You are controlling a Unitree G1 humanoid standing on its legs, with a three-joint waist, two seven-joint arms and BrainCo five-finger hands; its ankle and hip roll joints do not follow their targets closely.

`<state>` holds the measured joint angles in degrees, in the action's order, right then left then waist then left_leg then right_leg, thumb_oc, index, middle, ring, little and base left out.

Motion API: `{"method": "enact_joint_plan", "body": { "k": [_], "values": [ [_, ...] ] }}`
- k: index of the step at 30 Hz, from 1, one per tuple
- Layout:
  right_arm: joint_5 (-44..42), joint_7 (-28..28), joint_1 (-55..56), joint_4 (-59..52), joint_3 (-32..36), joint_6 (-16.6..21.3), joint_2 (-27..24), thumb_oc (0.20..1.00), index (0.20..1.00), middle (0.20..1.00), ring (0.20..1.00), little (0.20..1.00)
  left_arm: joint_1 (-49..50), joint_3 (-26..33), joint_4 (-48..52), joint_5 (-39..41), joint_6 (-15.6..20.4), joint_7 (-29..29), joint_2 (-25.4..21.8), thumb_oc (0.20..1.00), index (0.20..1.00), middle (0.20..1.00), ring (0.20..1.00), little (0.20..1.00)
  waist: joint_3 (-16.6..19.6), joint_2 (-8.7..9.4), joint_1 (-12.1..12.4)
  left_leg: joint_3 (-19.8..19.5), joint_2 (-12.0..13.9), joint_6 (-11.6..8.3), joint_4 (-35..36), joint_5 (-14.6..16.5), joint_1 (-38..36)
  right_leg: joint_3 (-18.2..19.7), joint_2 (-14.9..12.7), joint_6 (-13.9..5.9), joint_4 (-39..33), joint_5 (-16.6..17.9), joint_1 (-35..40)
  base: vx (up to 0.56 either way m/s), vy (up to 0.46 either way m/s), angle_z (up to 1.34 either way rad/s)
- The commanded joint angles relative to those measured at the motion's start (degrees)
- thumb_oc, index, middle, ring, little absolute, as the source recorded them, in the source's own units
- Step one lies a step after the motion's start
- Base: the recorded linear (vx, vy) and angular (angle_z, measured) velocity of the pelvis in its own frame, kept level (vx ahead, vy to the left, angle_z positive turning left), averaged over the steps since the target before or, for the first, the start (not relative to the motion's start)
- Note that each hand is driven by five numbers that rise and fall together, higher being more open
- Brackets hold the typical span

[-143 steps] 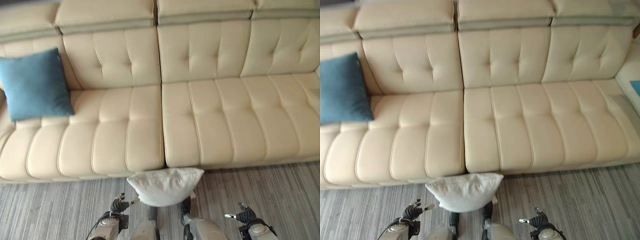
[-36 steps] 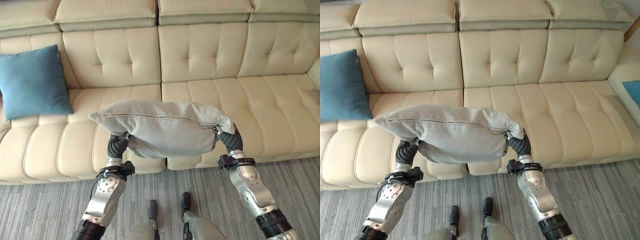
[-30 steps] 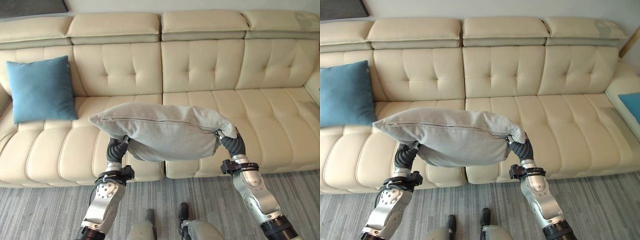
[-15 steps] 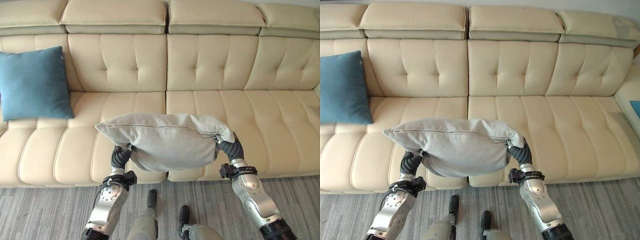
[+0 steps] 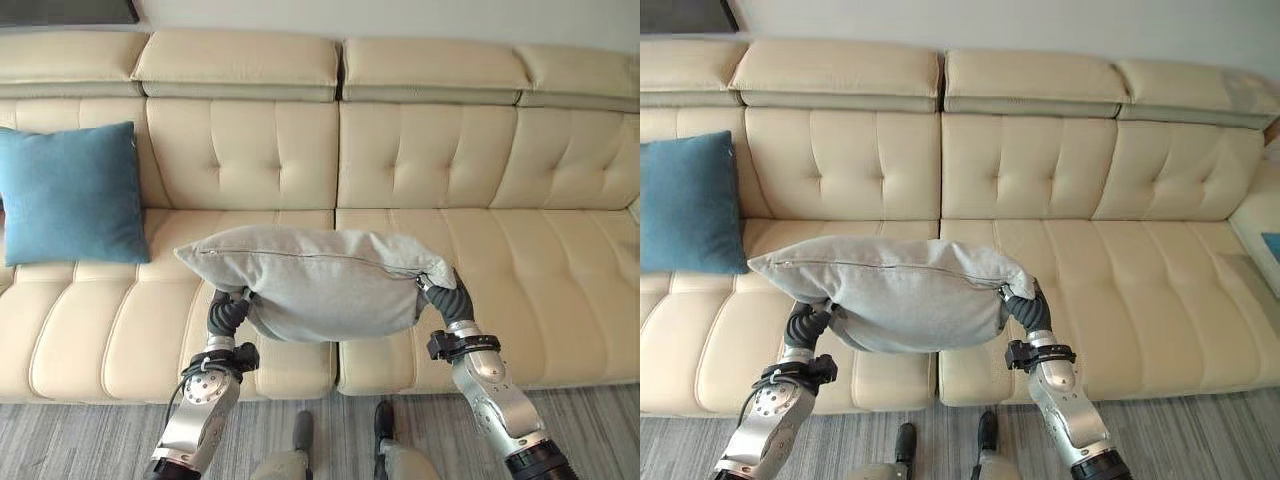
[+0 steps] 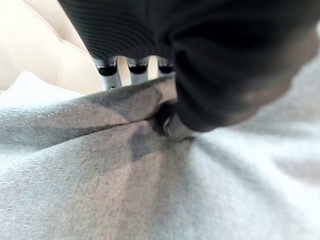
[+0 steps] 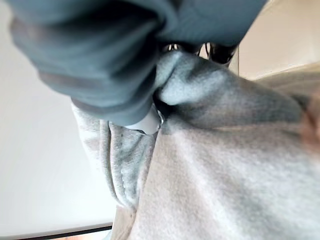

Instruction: Pick up all the scattered cushions and arrange them neatly on the sofa.

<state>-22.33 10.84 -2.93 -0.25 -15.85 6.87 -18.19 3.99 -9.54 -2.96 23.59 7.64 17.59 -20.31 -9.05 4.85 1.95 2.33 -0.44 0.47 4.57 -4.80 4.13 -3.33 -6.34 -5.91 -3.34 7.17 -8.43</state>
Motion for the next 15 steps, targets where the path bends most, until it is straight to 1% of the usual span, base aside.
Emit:
{"method": "enact_joint_plan", "body": {
  "k": [1,4,7,8,9,10,11,15],
  "values": [
    [2.92,0.26,-8.95,-3.96,-1.75,4.47,-0.63,0.200,0.200,0.200,0.200,0.200,-7.59,-2.58,4.05,-3.06,5.82,-0.32,1.04,0.200,0.200,0.200,0.200,0.200,3.95,-0.58,-0.20,-0.58,0.66,-1.69,0.16,4.44,-0.53,-1.81,0.93,-1.23,2.26,-7.81,4.76,0.09,-0.033,-0.06],
    [3.58,2.08,-14.36,-1.24,-3.28,3.93,-1.39,0.200,0.200,0.200,0.200,0.200,-12.12,-4.22,1.32,-4.13,5.55,2.02,1.12,0.200,0.200,0.200,0.200,0.200,3.77,-0.24,0.10,-1.03,0.88,-2.10,0.31,4.53,-0.55,-2.33,0.99,-1.03,1.67,-7.98,5.43,0.07,-0.032,0.04],
    [4.60,4.48,-21.65,2.97,-5.07,3.29,-2.14,0.200,0.200,0.200,0.200,0.200,-19.76,-5.81,-3.21,-5.86,5.58,4.88,0.51,0.200,0.200,0.200,0.200,0.200,2.77,0.21,0.42,-1.34,1.05,-2.46,0.21,4.30,0.55,-2.41,1.19,-0.86,1.68,-8.09,4.66,0.01,-0.026,0.06],
    [4.59,4.47,-21.68,2.99,-5.07,3.30,-2.14,0.200,0.200,0.200,0.200,0.200,-19.79,-5.81,-3.23,-5.86,5.59,4.88,0.51,0.200,0.200,0.200,0.200,0.200,2.74,0.21,0.42,-1.34,1.05,-2.46,0.20,4.30,0.55,-2.41,1.19,-0.86,1.69,-8.10,4.66,-0.05,-0.032,0.09],
    [4.26,5.75,-26.82,6.59,-6.39,2.83,-2.77,0.200,0.200,0.200,0.200,0.200,-25.82,-6.83,-6.73,-6.52,5.61,6.74,-0.96,0.200,0.200,0.200,0.200,0.200,1.57,0.59,0.69,-1.55,1.24,-2.74,0.06,3.92,2.17,-2.37,1.33,-0.82,1.91,-7.99,3.43,-0.03,-0.022,0.11],
    [4.25,5.75,-26.88,6.63,-6.39,2.85,-2.77,0.200,0.200,0.200,0.200,0.200,-25.88,-6.83,-6.77,-6.51,5.63,6.74,-0.96,0.200,0.200,0.200,0.200,0.200,1.54,0.59,0.68,-1.56,1.24,-2.74,0.06,3.92,2.19,-2.37,1.32,-0.82,1.94,-8.00,3.41,-0.11,-0.053,0.08],
    [3.73,6.82,-31.71,10.52,-7.17,2.81,-3.41,0.200,0.200,0.200,0.200,0.200,-32.73,-7.78,-10.88,-6.22,5.87,8.24,-2.68,0.200,0.200,0.200,0.200,0.200,0.22,0.96,0.88,-1.83,1.46,-3.08,-0.21,3.31,4.63,-2.38,1.47,-0.77,2.23,-7.70,1.27,-0.08,-0.038,0.08],
    [2.98,8.56,-39.29,16.38,-8.83,2.55,-4.53,0.200,0.200,0.200,0.200,0.200,-42.12,-9.19,-17.73,-5.91,6.81,10.42,-6.08,0.200,0.200,0.200,0.200,0.200,-1.59,1.36,0.53,-2.02,1.67,-3.62,-0.75,2.30,8.57,-1.91,1.91,-0.67,3.06,-7.29,-2.57,-0.05,-0.027,0.13]
  ]
}}
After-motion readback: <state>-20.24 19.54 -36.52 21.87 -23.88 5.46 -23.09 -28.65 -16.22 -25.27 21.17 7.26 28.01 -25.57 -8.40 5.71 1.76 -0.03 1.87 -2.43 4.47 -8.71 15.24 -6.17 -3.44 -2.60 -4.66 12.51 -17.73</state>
